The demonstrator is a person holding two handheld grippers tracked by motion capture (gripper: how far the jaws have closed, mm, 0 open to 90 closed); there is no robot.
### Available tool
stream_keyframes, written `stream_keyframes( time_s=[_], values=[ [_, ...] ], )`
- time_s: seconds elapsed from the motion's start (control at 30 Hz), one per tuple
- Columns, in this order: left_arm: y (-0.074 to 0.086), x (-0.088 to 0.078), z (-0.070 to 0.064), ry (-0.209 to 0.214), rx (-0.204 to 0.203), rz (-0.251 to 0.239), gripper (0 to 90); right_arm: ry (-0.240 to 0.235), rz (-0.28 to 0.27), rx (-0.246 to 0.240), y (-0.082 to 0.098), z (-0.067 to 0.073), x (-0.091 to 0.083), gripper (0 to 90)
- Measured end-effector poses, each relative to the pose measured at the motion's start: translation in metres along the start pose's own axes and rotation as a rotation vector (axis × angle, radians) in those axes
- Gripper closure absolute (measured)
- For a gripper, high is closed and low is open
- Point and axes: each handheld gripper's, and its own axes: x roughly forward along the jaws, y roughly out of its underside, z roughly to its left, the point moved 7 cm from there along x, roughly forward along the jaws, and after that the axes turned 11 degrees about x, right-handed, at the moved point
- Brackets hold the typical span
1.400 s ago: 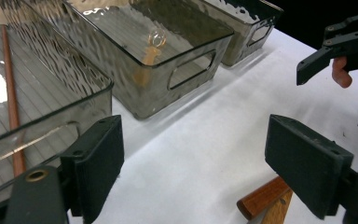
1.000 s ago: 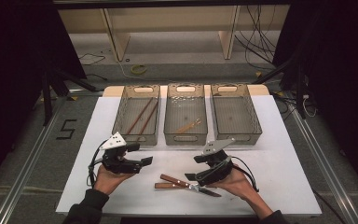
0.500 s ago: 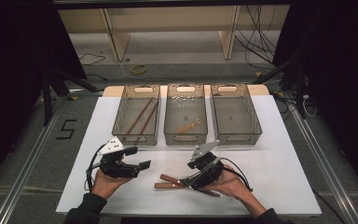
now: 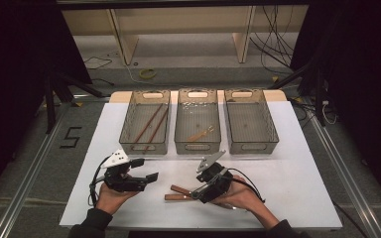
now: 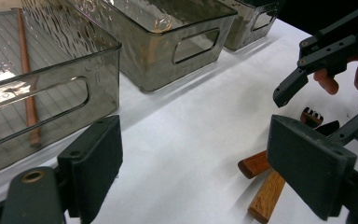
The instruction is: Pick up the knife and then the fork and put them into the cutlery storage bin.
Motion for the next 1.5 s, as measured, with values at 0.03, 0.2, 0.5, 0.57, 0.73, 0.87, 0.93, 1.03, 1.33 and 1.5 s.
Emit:
stream_keyframes(
  time_s=[0.03, 0.2, 0.5, 0.57, 0.73, 0.87, 0.93, 1.03, 1.33, 1.5],
  values=[
    [0.0, 0.0, 0.0, 0.0, 0.0, 0.001, 18.0, 0.002, 0.006, 0.004, 0.0, 0.0, 0.001, 34.4],
    [0.001, -0.001, 0.0, -0.008, -0.001, -0.003, 18.0, 0.002, 0.03, -0.02, 0.002, -0.001, 0.004, 37.6],
    [0.003, 0.0, -0.001, -0.016, 0.011, 0.009, 17.9, -0.004, 0.07, -0.033, 0.003, 0.0, 0.008, 46.0],
    [0.003, 0.0, -0.002, -0.015, 0.017, 0.011, 17.9, -0.003, 0.076, -0.043, 0.004, -0.001, 0.008, 48.5],
    [0.005, 0.0, -0.002, -0.018, 0.02, 0.013, 17.9, 0.002, 0.097, -0.049, 0.006, 0.0, 0.01, 53.5],
    [0.005, 0.0, -0.002, -0.017, 0.022, 0.014, 17.9, 0.001, 0.123, -0.056, 0.008, 0.001, 0.014, 57.1],
    [0.005, 0.001, -0.003, -0.017, 0.027, 0.019, 17.9, 0.008, 0.136, -0.067, 0.009, 0.002, 0.016, 59.3],
    [0.006, 0.002, -0.003, -0.015, 0.028, 0.023, 17.9, 0.006, 0.154, -0.066, 0.01, 0.001, 0.019, 62.7],
    [0.006, 0.003, -0.004, -0.009, 0.033, 0.026, 17.9, -0.014, 0.168, -0.092, 0.011, 0.002, 0.021, 76.2],
    [0.006, 0.002, -0.003, -0.008, 0.033, 0.026, 17.9, -0.018, 0.168, -0.085, 0.011, 0.002, 0.021, 77.0]
  ],
)
